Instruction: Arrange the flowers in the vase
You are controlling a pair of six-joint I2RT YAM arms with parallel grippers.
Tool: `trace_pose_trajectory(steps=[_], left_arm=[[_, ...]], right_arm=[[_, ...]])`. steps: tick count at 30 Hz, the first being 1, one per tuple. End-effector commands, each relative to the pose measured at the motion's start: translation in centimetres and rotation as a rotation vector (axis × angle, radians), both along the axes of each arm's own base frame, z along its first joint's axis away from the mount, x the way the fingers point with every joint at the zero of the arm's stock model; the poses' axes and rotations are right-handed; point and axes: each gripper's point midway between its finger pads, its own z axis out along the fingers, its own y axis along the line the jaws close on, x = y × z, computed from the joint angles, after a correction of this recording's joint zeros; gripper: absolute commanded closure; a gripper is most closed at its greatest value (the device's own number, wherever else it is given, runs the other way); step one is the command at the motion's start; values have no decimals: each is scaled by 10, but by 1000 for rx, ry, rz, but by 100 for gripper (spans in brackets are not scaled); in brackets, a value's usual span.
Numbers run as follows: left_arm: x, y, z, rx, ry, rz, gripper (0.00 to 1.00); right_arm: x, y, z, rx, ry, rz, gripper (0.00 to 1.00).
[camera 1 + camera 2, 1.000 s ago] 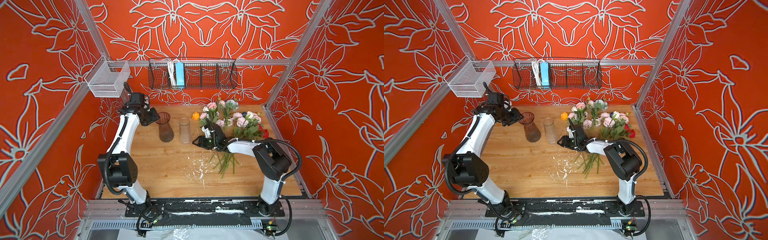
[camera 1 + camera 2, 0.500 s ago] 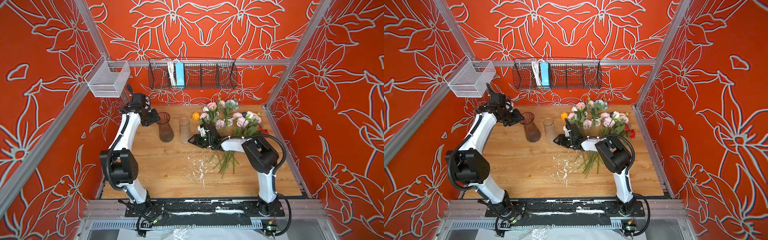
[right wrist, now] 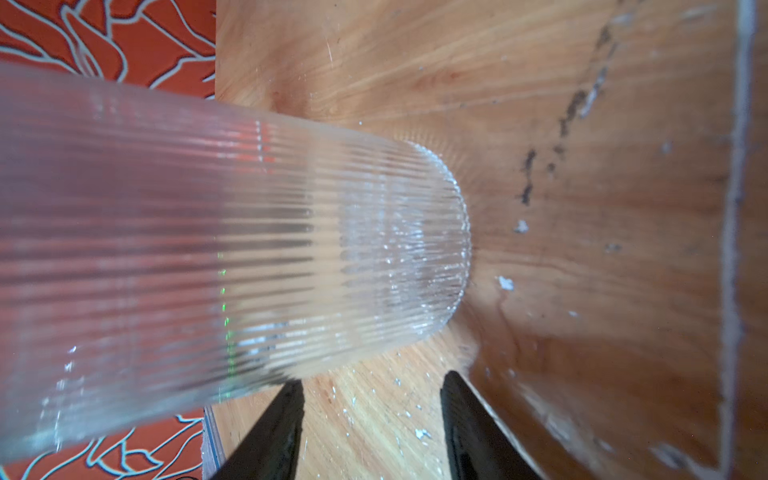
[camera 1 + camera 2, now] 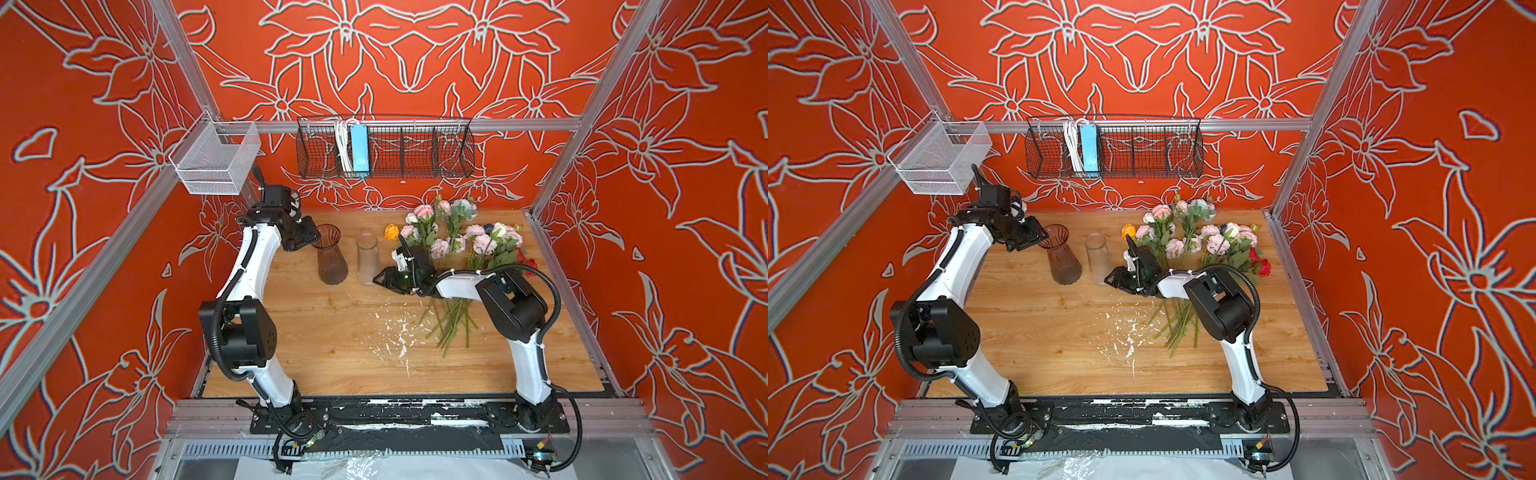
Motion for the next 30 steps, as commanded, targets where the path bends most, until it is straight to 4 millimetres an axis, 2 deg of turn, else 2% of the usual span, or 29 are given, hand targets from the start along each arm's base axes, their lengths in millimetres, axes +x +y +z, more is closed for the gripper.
trace_pose_trajectory(steps=[1,14,20,25,30], left_arm=[[1,1,-1,4,9,-8,55],[2,1,-2,3,22,-16,54],[0,-2,-4,-3,36,-33,54],[2,-1,-9,3,47,-36,54],[7,-1,-15,-4,58,-38,58]], right_arm=[[9,4,-1,-22,-21,-2,45],[29,0,-10,-68,-30,-8,45],[32,-1,-9,-90,-41,5,44],[26,-7,-1,-115,-61,20,42],[6,-25,13,-164,-79,30,40]])
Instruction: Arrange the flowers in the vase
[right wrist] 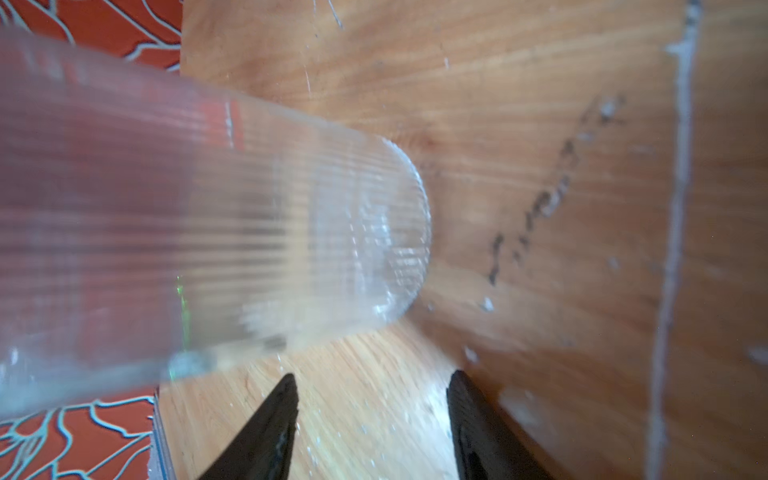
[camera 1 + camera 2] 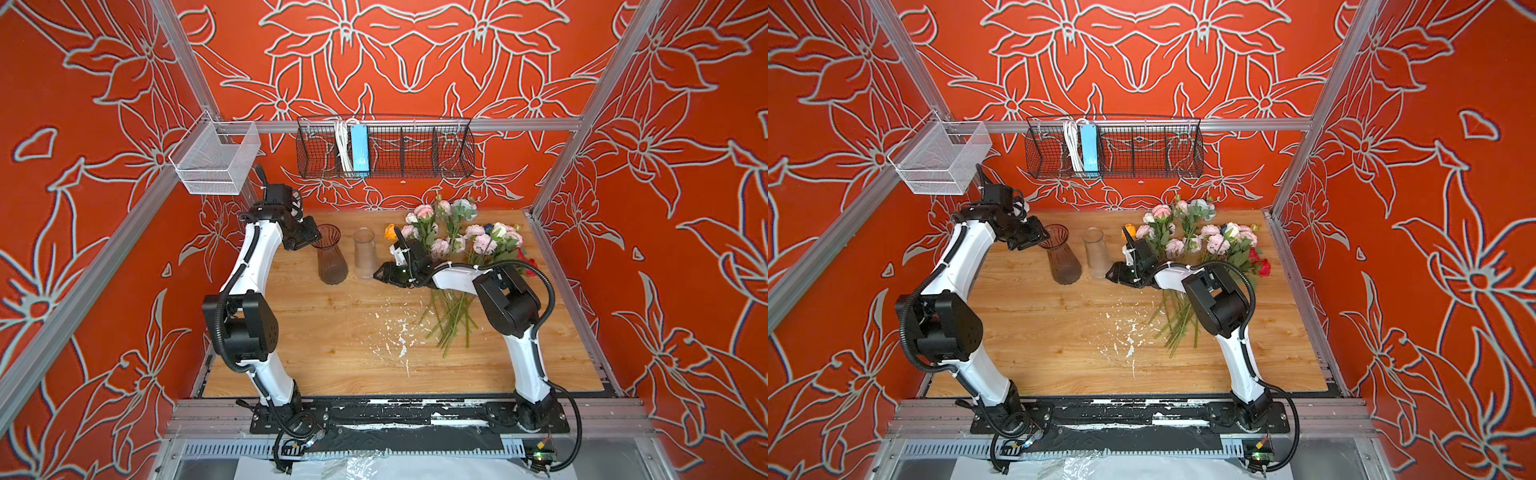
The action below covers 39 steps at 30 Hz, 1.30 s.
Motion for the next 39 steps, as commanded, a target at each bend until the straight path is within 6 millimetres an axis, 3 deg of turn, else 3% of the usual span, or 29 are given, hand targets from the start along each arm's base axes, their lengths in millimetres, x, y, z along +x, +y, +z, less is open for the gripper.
trace_pose_trajectory(steps=[1,8,14,17,20,26,33,39], left_arm=[[1,-1,-6,-10,26,-10,59],[-2,-1,-9,-15,36,-5,77],[-10,-2,-1,-12,18,-10,91],[-14,-4,0,-20,20,-15,100],[-20,-9,2,-39,26,-29,100],[-42,-15,17,-65,-2,-25,100],[-66,-30,35,-146,-32,-33,100],[-96,-49,34,-257,-14,-50,100]], right_arm=[[-15,-20,25,-49,-42,-1,39],[-59,-66,54,-132,-99,-23,38],[-81,-113,89,-258,-201,-83,36],[-84,-134,105,-323,-254,-120,35],[-86,-154,120,-387,-304,-160,34],[-81,-186,129,-432,-322,-241,34],[-72,-202,133,-404,-314,-284,34],[-65,-211,138,-399,-313,-305,34]])
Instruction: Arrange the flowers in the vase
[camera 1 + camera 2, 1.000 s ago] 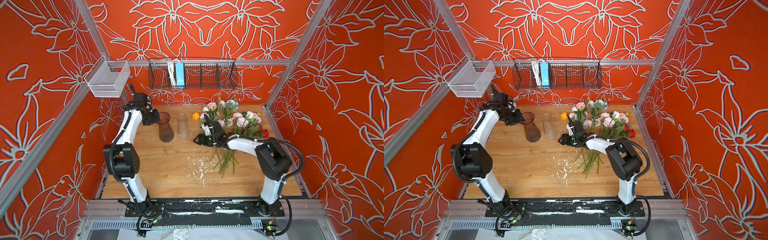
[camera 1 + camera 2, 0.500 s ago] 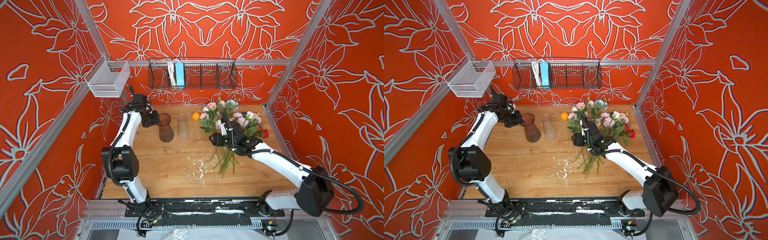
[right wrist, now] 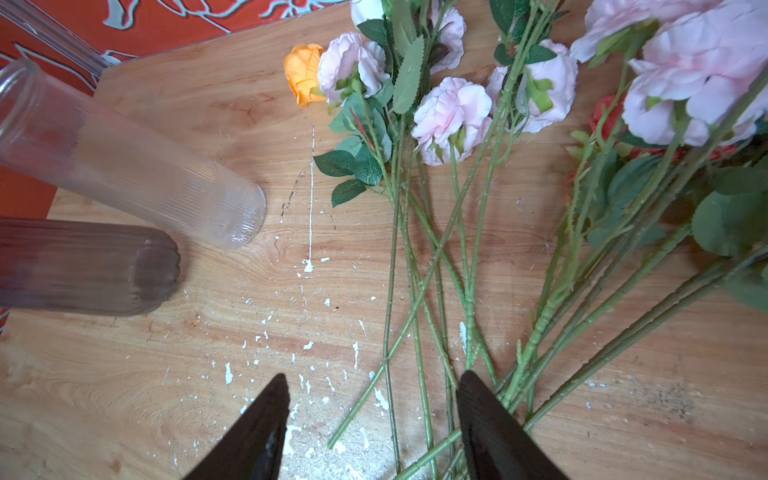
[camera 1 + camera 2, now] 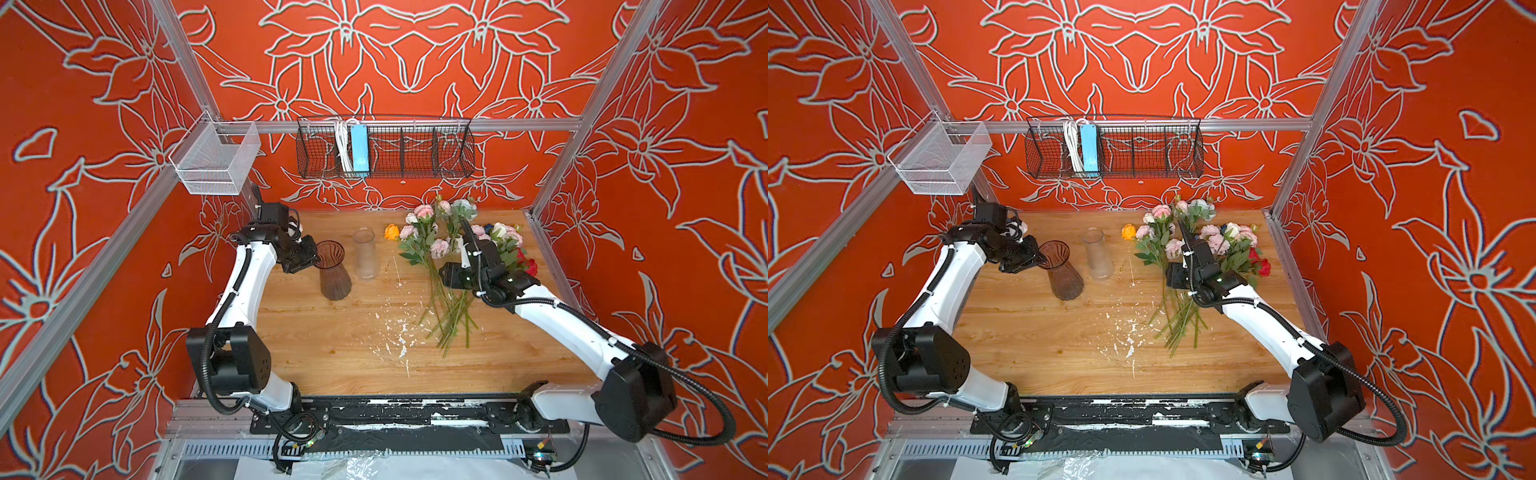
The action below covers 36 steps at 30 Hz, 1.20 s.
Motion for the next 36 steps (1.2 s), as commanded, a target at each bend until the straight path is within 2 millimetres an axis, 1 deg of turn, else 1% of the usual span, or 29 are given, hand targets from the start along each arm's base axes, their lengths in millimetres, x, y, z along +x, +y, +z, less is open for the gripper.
trace_pose_trajectory(steps=[1,3,5,7,9,12,17,19,22,26,30,32,36], left_arm=[[-18,-23,30,-120,-85,-37,100],[-37,-29,28,-105,-75,-55,100],[-55,-39,29,-58,-68,-86,100],[-69,-50,33,-41,-72,-115,100],[-78,-64,38,-42,-85,-146,100],[-85,-82,42,-46,-105,-177,100],[-86,-115,38,-70,-94,-249,100],[-84,-127,36,-69,-85,-275,100],[-80,-142,34,-63,-62,-310,100],[-74,-165,26,-76,-14,-366,100],[-68,-185,21,-81,12,-421,100],[-64,-189,20,-81,14,-429,100],[-61,-195,16,-90,29,-445,100]], right_arm=[[3,-9,6,0,-11,-17,34],[9,-14,3,8,-2,-32,34],[17,-20,-3,15,11,-56,34],[27,-24,-12,19,33,-80,35],[37,-26,-19,21,53,-92,35],[55,-26,-28,22,73,-113,36],[86,-27,-49,45,122,-141,39],[99,-21,-58,67,144,-128,44],[111,-14,-69,65,170,-110,50],[116,-12,-74,65,180,-104,55],[116,5,-84,108,214,-22,58],[115,9,-90,118,228,4,60],[113,20,-99,143,243,58,61]])
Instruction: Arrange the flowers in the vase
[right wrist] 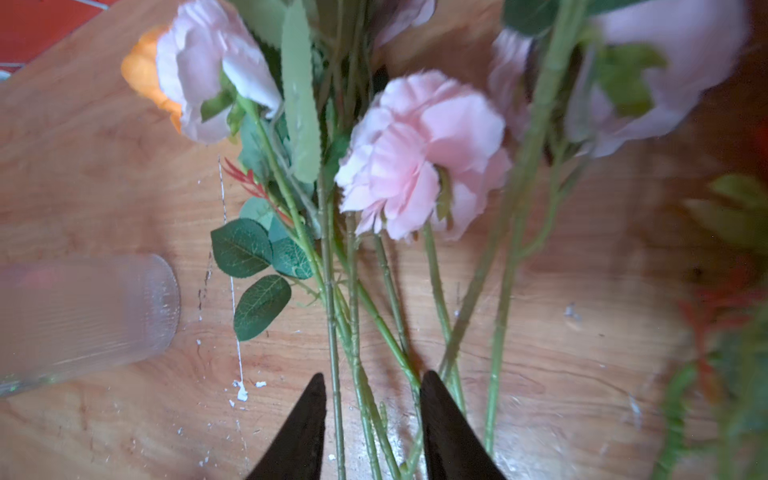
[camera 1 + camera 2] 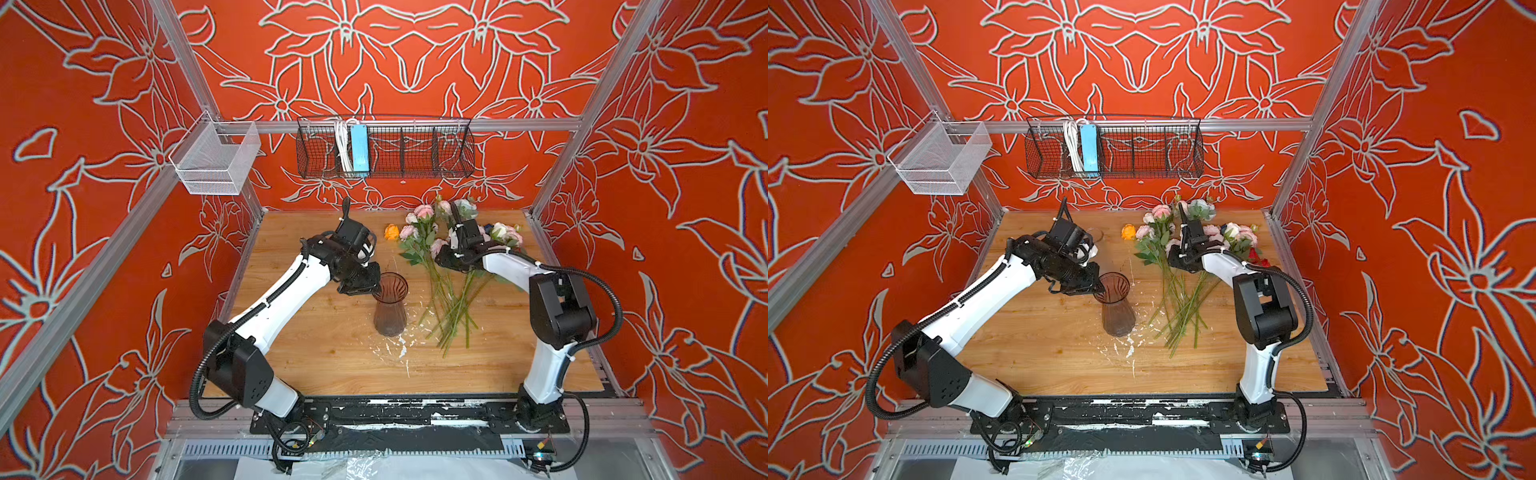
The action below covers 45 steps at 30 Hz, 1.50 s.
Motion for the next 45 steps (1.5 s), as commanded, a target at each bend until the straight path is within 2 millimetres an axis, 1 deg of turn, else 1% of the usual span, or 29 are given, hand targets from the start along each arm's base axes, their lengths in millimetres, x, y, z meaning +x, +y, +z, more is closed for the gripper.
trace_pose_trajectory(steps=[1,8,10,12,14,16,17,19,20,22,23,24,25,27,30,33,34,36,38,39,40,42,45], left_arm=[[8,-17,26,-92,-56,-34,100],[9,-15,21,-58,-43,-35,100],[8,-15,21,-51,-41,-41,98],[8,-14,21,-46,-42,-43,93],[9,-14,21,-43,-40,-46,91],[9,-16,23,-48,-39,-57,84],[8,-16,24,-50,-41,-61,78],[8,-16,27,-50,-52,-68,75],[8,-15,29,-50,-58,-69,72],[7,-14,38,-53,-84,-77,61],[7,-13,42,-50,-104,-79,57],[7,-10,49,-43,-132,-77,55],[7,-7,54,-36,-154,-72,54],[6,1,65,-10,-206,-62,48],[0,12,83,7,-281,-50,46],[-6,22,100,-27,-398,-5,46],[-7,25,103,-46,-438,24,46],[-13,34,101,-98,-524,94,43],[-15,42,100,-145,-603,163,40],[-20,48,107,-177,-651,198,39],[-22,52,108,-202,-686,225,37],[-26,56,104,-240,-720,259,36],[-29,56,102,-255,-730,254,36]], right_arm=[[2,16,-3,46,3,75,61],[-4,32,-20,39,41,126,63],[-6,35,-23,37,47,136,64],[-9,38,-24,37,48,141,65],[-11,39,-26,31,50,140,66],[-11,37,-26,22,49,132,66],[-12,35,-25,14,50,126,66],[-12,29,-23,-11,47,111,65],[-13,27,-19,-22,39,108,65],[-14,23,-12,-42,28,103,63],[-14,21,-8,-55,20,97,62],[-15,19,-4,-65,14,93,62],[-16,18,-1,-70,11,95,62],[-20,18,3,-70,11,99,62],[-30,23,8,-80,10,117,62],[-44,35,6,-54,22,146,64],[-48,38,4,-48,30,152,64],[-56,44,-3,-59,44,168,65],[-62,44,-12,-87,67,167,65],[-64,43,-15,-95,72,165,65],[-66,41,-18,-103,75,160,65],[-70,38,-23,-112,81,149,65],[-76,34,-32,-128,102,142,65]])
